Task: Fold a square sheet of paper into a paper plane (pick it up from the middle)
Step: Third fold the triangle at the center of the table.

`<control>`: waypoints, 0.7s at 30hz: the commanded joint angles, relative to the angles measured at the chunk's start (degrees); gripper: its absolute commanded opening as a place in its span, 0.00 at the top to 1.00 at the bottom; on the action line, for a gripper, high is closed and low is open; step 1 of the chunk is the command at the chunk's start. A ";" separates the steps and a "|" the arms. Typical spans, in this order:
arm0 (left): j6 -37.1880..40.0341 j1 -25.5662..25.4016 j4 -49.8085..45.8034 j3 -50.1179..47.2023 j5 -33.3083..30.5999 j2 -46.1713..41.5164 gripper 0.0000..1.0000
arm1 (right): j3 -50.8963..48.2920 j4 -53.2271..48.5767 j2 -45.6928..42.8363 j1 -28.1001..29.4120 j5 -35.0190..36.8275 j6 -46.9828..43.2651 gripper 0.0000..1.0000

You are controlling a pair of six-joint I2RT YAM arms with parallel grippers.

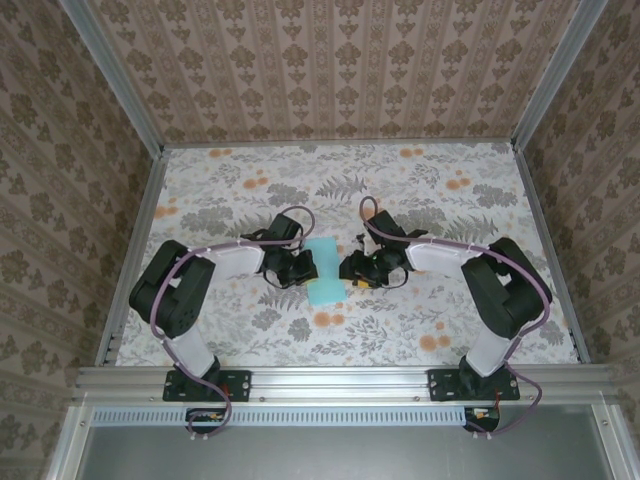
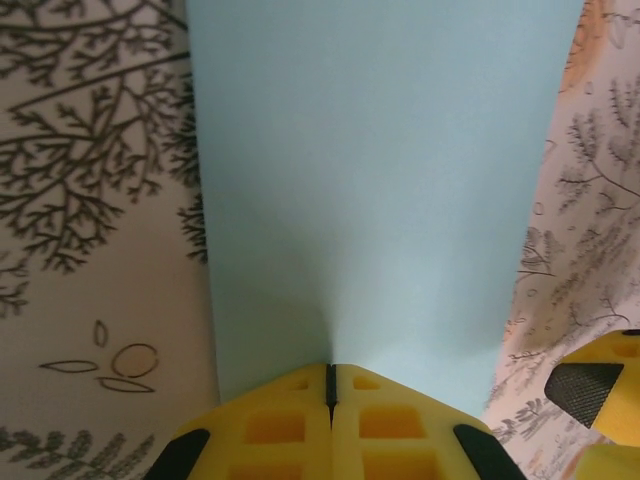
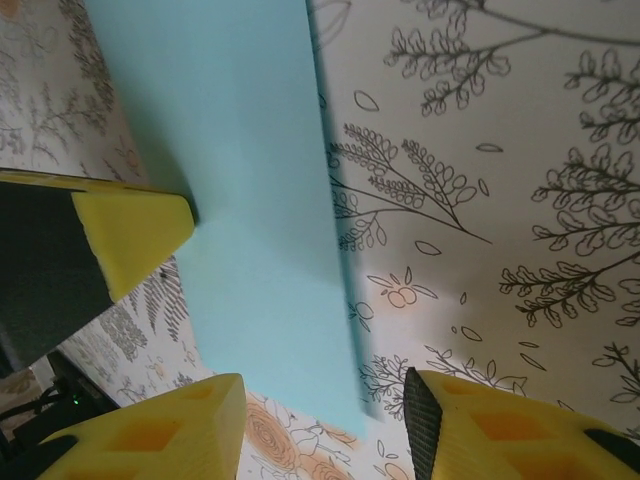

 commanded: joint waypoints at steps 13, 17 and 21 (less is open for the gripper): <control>-2.75 -0.14 -0.24 -2.33 -1.30 2.05 0.98 | 1.13 0.37 4.11 2.36 -6.85 0.07 0.56; -3.11 -0.09 -0.17 -2.47 -1.27 1.92 0.98 | -0.83 4.66 3.69 2.33 -9.59 3.40 0.58; -3.41 -0.15 -0.17 -2.69 -1.20 1.29 0.99 | -3.55 9.67 2.63 2.31 -10.08 8.65 0.64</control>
